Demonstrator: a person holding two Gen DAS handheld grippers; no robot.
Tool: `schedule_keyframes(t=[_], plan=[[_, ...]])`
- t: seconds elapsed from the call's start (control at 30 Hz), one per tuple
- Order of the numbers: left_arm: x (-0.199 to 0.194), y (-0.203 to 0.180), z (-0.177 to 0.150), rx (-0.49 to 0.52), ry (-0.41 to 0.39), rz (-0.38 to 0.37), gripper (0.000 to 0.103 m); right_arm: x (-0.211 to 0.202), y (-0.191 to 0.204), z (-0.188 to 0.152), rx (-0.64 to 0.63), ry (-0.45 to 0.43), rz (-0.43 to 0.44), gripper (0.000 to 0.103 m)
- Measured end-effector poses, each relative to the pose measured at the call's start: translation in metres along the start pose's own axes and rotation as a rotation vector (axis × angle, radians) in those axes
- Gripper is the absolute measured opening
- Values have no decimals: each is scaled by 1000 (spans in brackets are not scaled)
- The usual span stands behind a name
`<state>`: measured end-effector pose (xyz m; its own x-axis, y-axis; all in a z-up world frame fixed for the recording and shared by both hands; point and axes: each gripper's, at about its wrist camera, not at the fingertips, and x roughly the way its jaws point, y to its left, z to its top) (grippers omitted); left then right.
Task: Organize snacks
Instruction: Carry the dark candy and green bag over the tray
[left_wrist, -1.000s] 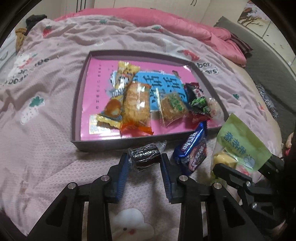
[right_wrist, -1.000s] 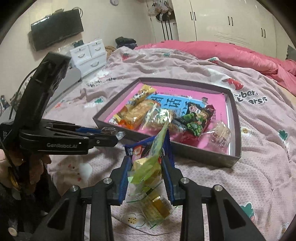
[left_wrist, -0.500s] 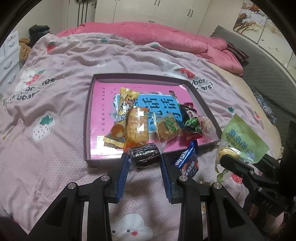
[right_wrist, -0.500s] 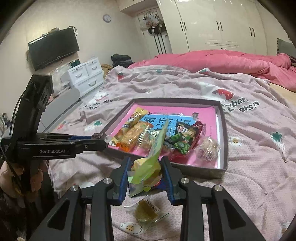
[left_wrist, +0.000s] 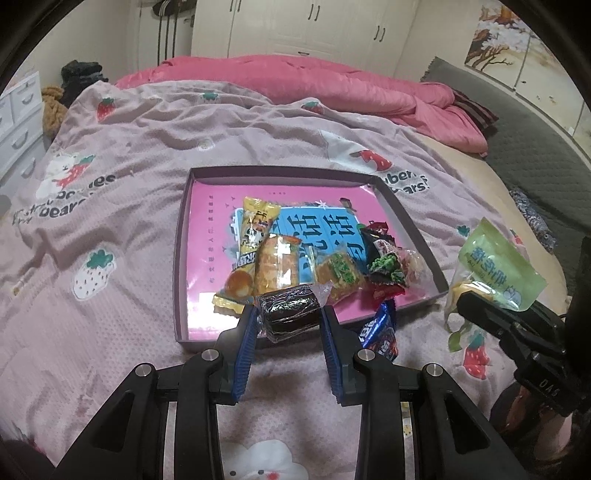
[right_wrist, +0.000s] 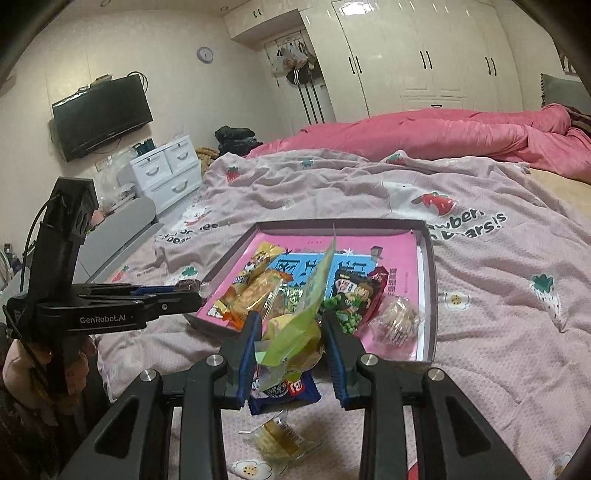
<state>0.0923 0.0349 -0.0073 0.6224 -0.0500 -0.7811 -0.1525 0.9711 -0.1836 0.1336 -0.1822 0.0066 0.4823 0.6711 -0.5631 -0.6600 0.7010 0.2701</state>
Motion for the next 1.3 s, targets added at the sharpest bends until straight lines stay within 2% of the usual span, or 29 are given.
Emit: schedule_keyframes(t=[0.53, 0.87, 1.3], plan=[[24, -4, 16, 2, 4, 9, 35, 9, -14, 15, 24, -26, -8, 34], [50, -16, 15, 36, 35, -1, 35, 29, -22, 19, 36, 6, 7, 34], [74, -15, 16, 63, 46, 9, 35, 62, -16, 21, -35, 52, 25, 34]])
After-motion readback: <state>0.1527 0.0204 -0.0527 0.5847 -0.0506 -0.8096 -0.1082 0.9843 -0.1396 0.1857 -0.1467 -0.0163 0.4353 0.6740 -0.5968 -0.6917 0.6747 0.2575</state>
